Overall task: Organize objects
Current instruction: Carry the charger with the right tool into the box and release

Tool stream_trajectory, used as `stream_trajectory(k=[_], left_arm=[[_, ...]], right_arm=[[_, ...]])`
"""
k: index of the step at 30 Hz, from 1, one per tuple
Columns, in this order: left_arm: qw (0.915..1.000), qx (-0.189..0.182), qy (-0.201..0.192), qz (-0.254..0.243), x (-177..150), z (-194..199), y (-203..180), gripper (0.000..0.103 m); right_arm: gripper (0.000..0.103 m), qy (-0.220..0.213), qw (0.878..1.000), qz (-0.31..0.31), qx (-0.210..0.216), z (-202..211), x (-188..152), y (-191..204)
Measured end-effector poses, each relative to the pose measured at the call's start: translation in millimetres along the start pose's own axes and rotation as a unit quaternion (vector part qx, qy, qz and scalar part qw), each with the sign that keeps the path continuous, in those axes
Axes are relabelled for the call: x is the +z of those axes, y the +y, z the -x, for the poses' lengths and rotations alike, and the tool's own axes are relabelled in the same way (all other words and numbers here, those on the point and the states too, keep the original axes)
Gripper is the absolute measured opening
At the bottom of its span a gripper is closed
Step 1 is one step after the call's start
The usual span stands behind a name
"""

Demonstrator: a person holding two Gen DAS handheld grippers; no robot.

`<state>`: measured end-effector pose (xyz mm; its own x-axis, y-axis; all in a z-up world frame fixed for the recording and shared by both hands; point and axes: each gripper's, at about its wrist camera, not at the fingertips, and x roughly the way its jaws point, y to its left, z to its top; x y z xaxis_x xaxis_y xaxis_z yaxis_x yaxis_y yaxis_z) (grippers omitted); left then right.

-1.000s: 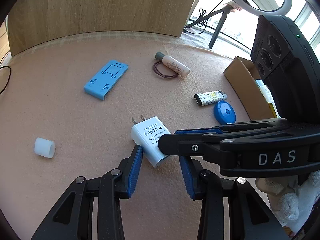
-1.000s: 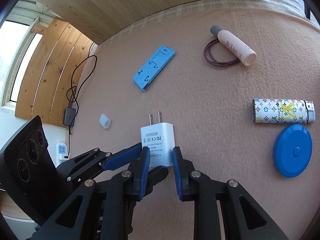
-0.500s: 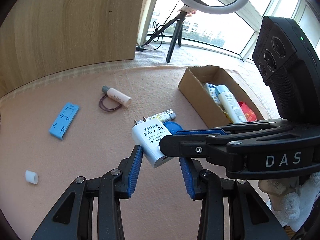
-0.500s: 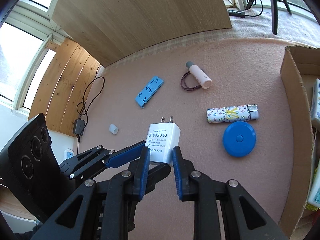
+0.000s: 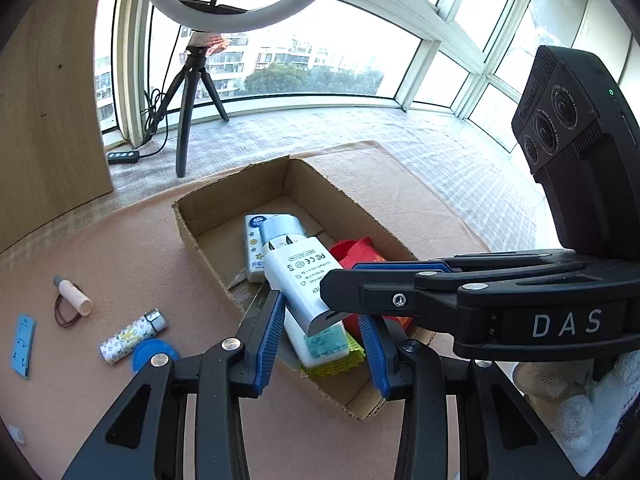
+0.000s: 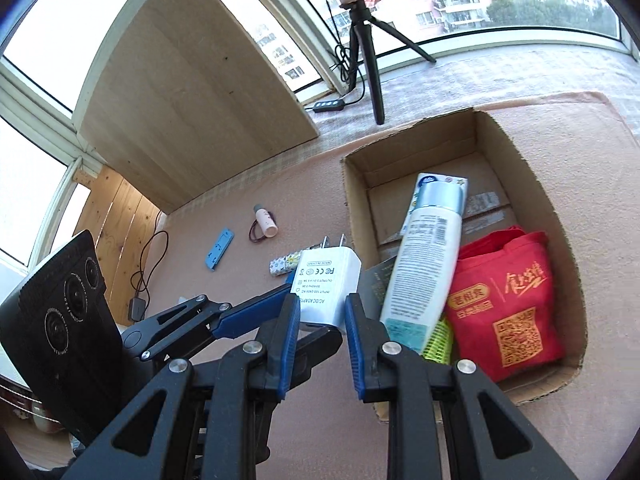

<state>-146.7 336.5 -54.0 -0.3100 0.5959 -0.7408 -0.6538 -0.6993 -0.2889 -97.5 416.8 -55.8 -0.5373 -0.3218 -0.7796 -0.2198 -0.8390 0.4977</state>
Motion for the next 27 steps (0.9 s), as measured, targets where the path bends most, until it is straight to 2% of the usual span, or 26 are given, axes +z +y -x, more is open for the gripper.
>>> stream_trajectory(k=[7, 12, 14, 15, 17, 18, 27], left_arm=[[0.9998, -0.006, 0.012, -0.011, 24.4, -44.0, -31.4, 0.041], [0.9997, -0.006, 0.016, -0.016, 30.4, -58.3, -38.1, 0.041], [0.9997, -0.003, 0.021, -0.008, 30.9, -59.5, -35.9, 0.046], [0.9998, 0.0, 0.021, -0.003, 30.2, -58.3, -33.0, 0.052], [0.9998, 0.003, 0.018, 0.001, 28.0, -55.0, -28.1, 0.054], [0.9998, 0.003, 0.018, 0.003, 26.5, -52.0, -25.9, 0.054], [0.9998, 0.017, 0.004, 0.001, 9.4, -9.8, -10.4, 0.054]], right_arm=[[0.021, -0.025, 0.999, -0.025, -0.021, 20.0, 18.5, -52.5], [0.021, -0.026, 0.999, -0.025, -0.037, 23.0, 27.2, -70.4], [0.021, -0.026, 0.998, -0.016, -0.048, 22.5, 29.2, -70.6], [0.023, -0.029, 0.998, -0.01, -0.058, 23.0, 29.8, -70.2], [0.036, -0.036, 0.996, -0.008, -0.083, 25.1, 29.6, -69.8], [0.039, -0.042, 0.996, -0.009, -0.084, 27.2, 28.7, -70.2], [0.04, -0.052, 0.995, -0.009, -0.083, 33.0, 18.6, -54.1]])
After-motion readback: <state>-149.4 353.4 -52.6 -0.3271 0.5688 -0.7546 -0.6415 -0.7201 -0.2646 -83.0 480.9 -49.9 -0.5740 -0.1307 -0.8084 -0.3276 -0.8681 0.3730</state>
